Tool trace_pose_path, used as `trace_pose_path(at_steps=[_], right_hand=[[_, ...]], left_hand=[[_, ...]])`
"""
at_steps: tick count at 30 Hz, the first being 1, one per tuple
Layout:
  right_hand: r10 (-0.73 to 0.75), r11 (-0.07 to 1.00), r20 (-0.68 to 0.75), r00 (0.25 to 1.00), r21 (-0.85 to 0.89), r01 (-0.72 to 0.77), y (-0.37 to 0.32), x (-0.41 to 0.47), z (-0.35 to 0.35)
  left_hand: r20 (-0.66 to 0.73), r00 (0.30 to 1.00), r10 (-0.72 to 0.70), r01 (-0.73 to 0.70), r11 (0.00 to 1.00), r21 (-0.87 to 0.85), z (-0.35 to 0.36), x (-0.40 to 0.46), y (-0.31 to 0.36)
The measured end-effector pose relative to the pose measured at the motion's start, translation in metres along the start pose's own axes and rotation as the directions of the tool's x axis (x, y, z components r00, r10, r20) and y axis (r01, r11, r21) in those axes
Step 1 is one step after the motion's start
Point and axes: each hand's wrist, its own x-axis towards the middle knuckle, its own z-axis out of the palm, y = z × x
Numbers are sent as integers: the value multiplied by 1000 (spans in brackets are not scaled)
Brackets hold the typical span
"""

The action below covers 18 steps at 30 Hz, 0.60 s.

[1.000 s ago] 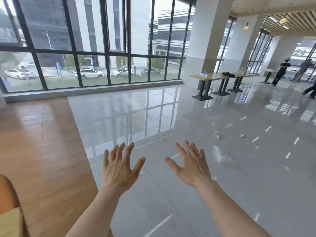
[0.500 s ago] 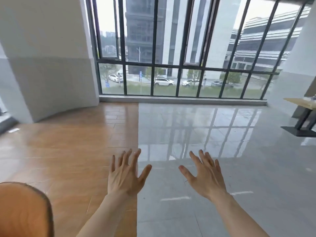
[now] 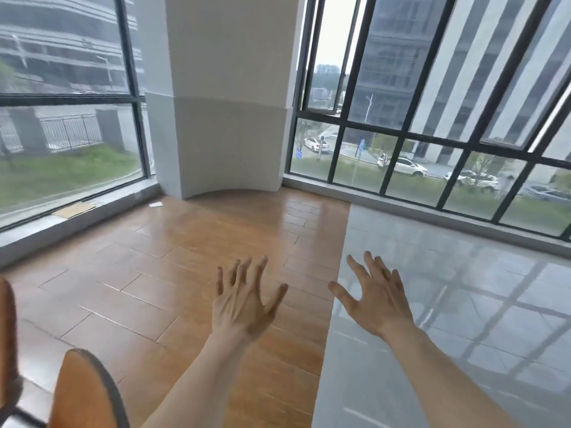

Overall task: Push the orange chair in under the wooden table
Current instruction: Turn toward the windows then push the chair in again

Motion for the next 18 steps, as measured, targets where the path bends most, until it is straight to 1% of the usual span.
trace_pose_path(at_steps=[4, 6, 10, 13, 14, 18], right_hand=[[-141, 988, 10, 990, 56, 141, -49, 97, 24], [-217, 974, 40, 975, 75, 214, -75, 142, 43], [-366, 927, 83, 927, 122, 355, -127, 230, 80], [-468, 880, 123, 875, 162, 447, -172, 292, 101], [-517, 851, 126, 847, 180, 493, -190, 314, 108], [-686, 724, 157, 711, 249, 644, -263, 381, 144]], left_hand=[[-76, 989, -129, 134, 989, 67, -2, 56, -52], [-121, 972, -203, 215, 972, 93, -1, 77, -82], [-163, 925, -344, 369, 916, 158, 1, 119, -134], [-207, 861, -464, 501, 844, 192, -1, 146, -171], [-228, 831, -508, 551, 809, 207, -2, 153, -183], [-310, 675, -670, 735, 646, 204, -14, 164, -222]])
